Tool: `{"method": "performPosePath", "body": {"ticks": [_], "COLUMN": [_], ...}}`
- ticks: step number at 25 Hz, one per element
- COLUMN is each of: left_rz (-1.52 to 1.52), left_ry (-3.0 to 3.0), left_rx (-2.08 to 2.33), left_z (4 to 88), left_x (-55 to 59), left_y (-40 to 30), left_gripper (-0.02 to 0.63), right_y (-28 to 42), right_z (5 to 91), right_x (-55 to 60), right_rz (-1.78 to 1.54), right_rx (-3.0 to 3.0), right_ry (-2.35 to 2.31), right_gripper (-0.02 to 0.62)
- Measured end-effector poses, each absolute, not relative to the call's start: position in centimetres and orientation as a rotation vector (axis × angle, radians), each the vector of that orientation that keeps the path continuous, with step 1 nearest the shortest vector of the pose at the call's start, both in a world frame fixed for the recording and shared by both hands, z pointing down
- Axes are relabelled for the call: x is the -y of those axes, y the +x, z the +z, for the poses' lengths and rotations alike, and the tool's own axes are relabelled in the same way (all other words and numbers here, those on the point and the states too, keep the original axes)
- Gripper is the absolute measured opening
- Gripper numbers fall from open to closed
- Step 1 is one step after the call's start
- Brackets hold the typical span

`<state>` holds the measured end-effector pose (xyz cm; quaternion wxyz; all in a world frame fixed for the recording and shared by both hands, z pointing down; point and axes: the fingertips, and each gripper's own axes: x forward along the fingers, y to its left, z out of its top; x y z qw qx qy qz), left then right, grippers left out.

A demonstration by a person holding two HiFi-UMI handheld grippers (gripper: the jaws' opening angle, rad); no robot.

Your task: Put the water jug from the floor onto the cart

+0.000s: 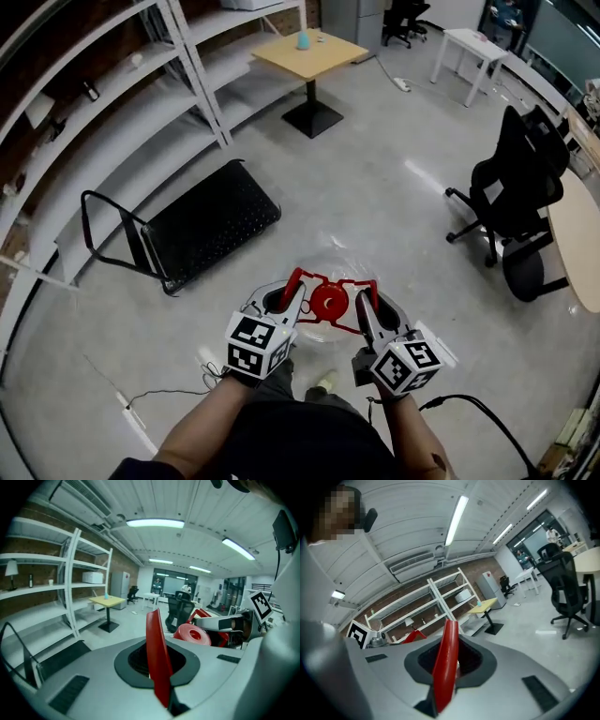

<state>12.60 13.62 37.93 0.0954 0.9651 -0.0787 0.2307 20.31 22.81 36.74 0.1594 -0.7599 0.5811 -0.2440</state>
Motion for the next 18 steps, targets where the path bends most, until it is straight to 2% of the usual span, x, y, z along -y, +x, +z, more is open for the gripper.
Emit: {"method": "performPosePath", "body": {"ticks": [12,18], "left_rz": [0.588,0.587], "left_ry": [2.689,2.641], "left_rx": [0.665,0.799], "left_z": [39.2,40.3], "left_x": [14.5,27.6], "left_y": [-2.0,-6.4], "left_gripper": [0.003,0.003], "right_y": [8.3,4.2], "right_z": [37.5,38.7], "right_x": [8.8,22.8], "right_rz": [-0.829,-0.874], "right_rx": [-2.035,-2.114], "right_ry": [-1.911,-1.796], "right_gripper": [0.051,0.051]}}
